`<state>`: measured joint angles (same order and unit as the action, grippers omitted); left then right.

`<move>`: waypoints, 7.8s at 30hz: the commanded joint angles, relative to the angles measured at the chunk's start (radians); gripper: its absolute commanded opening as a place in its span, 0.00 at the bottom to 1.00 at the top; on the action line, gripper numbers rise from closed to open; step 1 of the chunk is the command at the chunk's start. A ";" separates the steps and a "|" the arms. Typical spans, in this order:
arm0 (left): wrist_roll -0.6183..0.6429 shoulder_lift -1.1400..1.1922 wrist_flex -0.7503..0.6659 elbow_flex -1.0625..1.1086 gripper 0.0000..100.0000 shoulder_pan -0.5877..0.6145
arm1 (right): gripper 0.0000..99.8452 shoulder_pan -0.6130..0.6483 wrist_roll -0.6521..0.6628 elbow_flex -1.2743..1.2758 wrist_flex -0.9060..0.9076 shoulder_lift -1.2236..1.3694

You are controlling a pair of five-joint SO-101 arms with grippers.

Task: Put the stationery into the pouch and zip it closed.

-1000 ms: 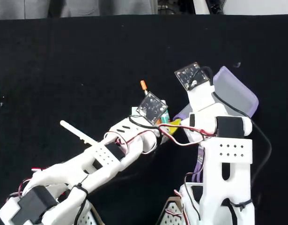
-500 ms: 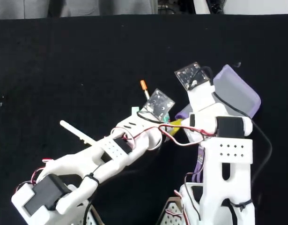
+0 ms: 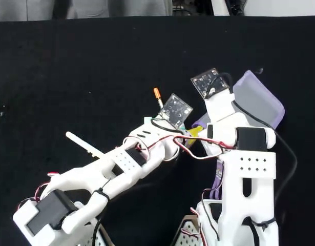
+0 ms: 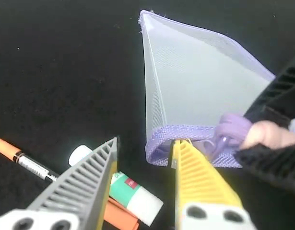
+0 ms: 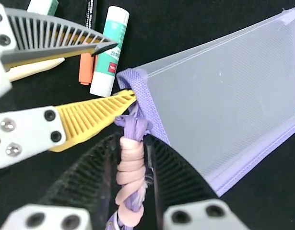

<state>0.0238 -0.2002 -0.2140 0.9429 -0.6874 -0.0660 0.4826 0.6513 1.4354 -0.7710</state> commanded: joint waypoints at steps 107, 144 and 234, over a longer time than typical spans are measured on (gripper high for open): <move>0.031 -0.302 0.158 0.068 0.19 0.306 | 0.01 -0.094 0.064 -0.061 0.083 -0.225; 0.026 0.210 0.025 -0.295 0.15 0.219 | 0.02 -0.092 0.058 -0.059 0.044 -0.219; 0.048 0.279 1.576 -1.531 0.03 1.013 | 0.01 0.256 -0.442 -1.213 -0.043 1.535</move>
<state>0.0575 0.0944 1.3556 -0.5224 0.3851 0.2117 0.0407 -0.4902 1.3663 0.7756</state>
